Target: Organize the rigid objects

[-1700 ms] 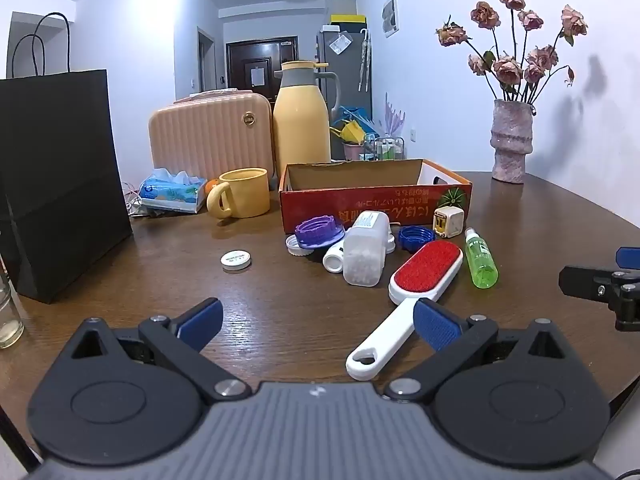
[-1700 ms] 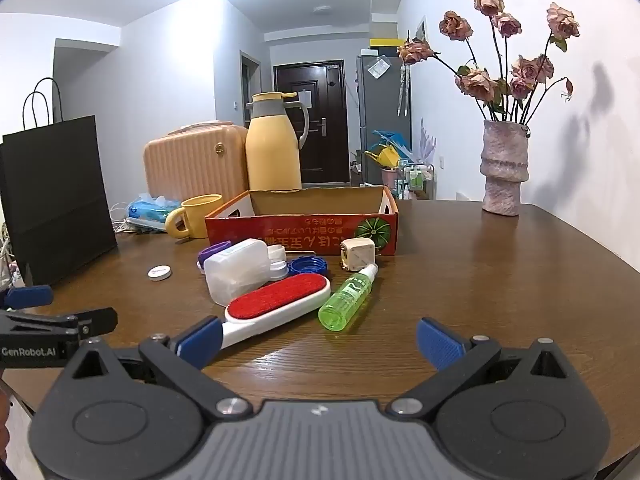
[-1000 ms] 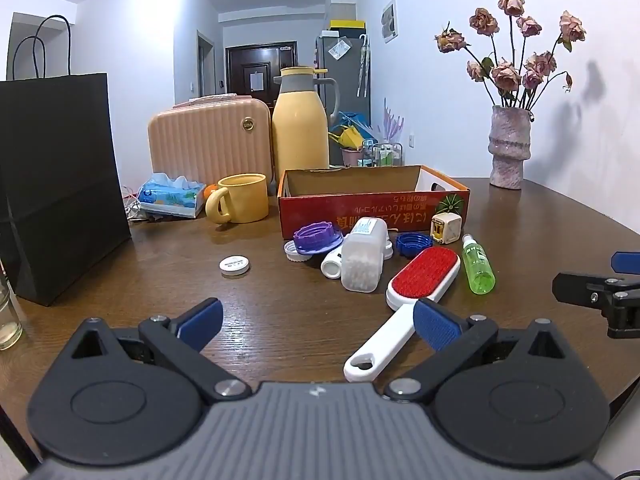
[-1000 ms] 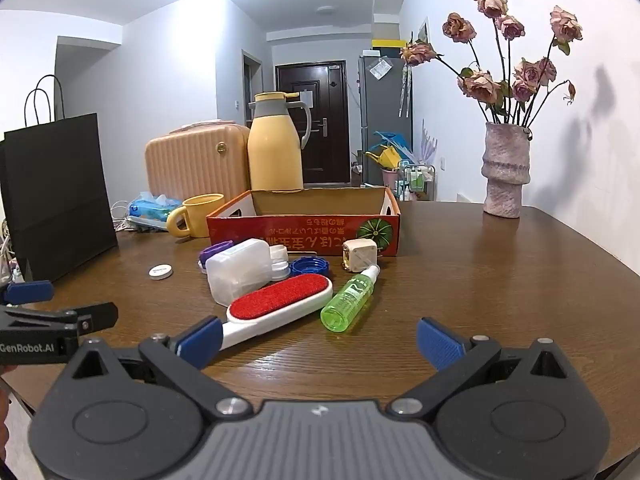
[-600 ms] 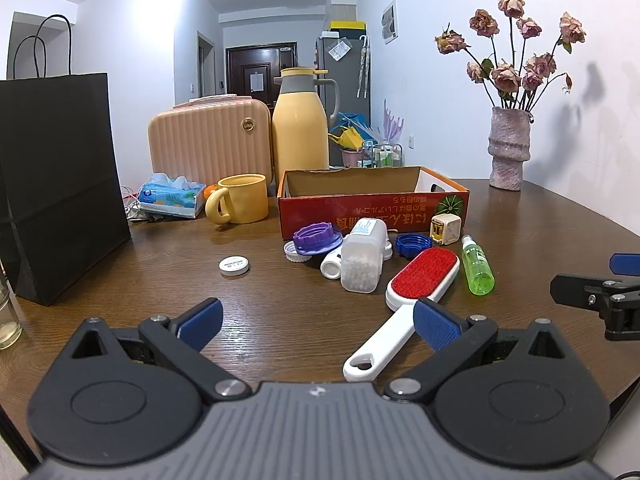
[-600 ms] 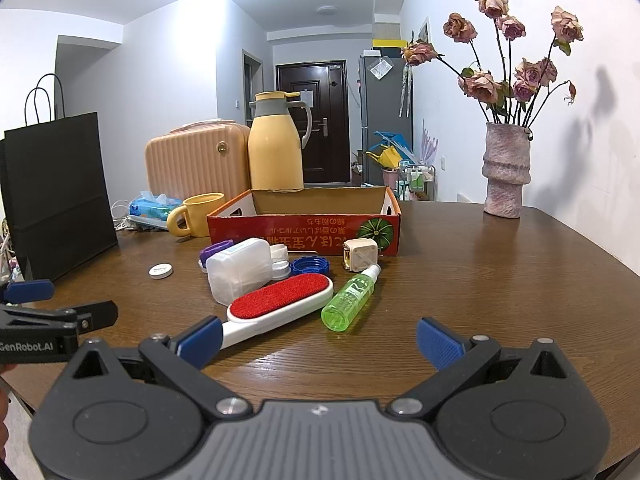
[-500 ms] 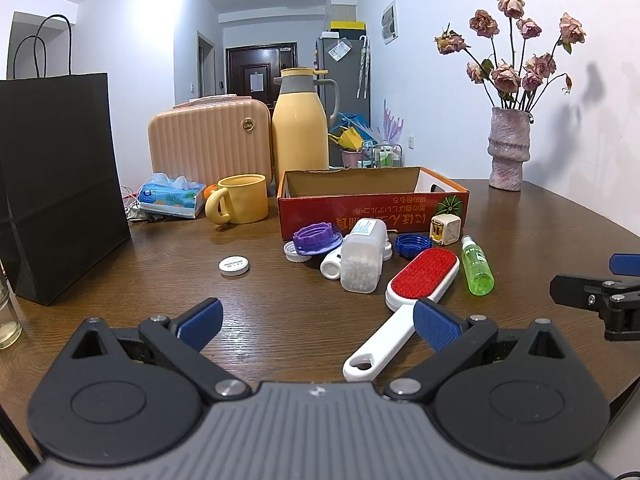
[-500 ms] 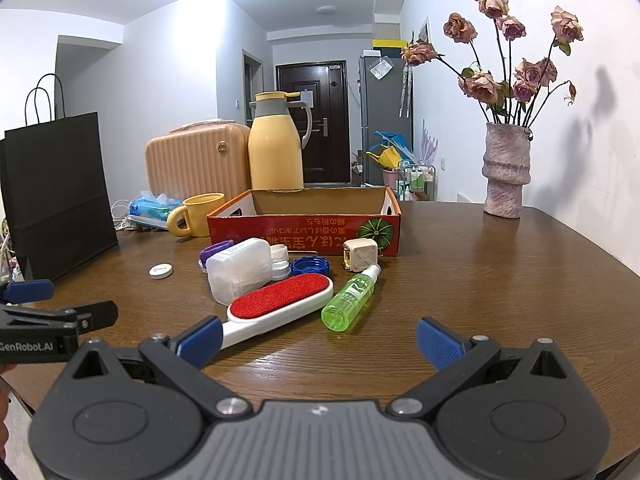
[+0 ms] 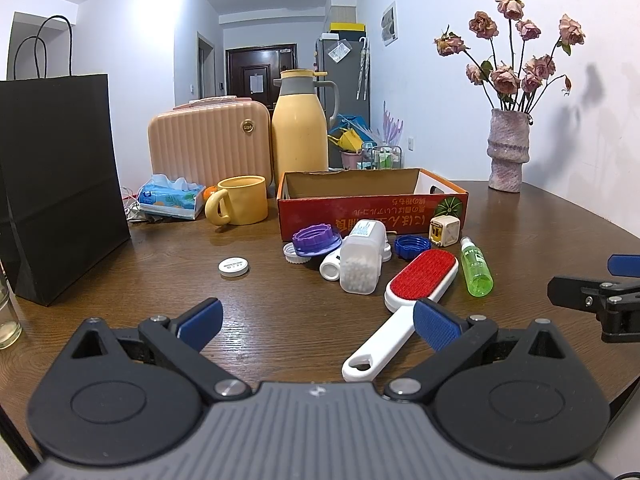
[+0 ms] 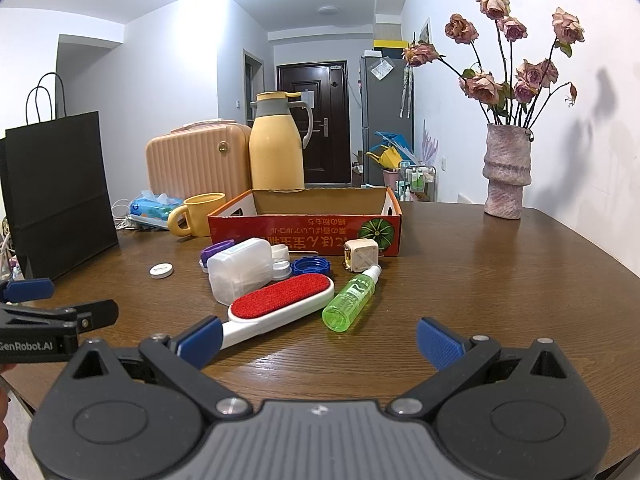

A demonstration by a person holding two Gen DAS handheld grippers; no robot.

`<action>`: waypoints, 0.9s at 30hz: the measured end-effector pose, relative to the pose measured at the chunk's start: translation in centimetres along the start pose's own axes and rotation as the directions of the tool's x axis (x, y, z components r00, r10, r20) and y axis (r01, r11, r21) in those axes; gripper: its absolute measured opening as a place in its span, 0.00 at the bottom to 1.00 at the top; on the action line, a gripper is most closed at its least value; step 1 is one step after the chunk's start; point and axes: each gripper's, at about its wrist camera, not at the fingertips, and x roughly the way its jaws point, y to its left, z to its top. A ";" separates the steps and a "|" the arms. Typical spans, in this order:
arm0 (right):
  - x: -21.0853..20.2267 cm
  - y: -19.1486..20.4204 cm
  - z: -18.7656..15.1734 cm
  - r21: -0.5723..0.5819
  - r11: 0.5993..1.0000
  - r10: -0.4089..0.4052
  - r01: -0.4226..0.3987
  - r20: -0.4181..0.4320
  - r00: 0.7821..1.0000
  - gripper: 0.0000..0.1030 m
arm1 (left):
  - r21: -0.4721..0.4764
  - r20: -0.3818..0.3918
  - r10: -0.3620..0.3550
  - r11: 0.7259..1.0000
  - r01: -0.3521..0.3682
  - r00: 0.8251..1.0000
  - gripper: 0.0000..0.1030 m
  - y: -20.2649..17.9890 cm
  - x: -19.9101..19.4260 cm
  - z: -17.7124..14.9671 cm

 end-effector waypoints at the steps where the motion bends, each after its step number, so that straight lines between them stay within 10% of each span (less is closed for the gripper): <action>1: 0.0 0.0 0.0 0.000 1.000 0.000 0.000 0.000 1.000 1.00 | 0.000 0.000 0.000 1.000 0.000 1.000 1.00 0.0 0.0 0.0; 27: 0.0 0.1 0.0 -0.004 1.000 -0.002 0.002 0.001 1.000 1.00 | -0.003 0.009 -0.002 1.000 0.002 1.000 1.00 -0.2 -0.5 0.5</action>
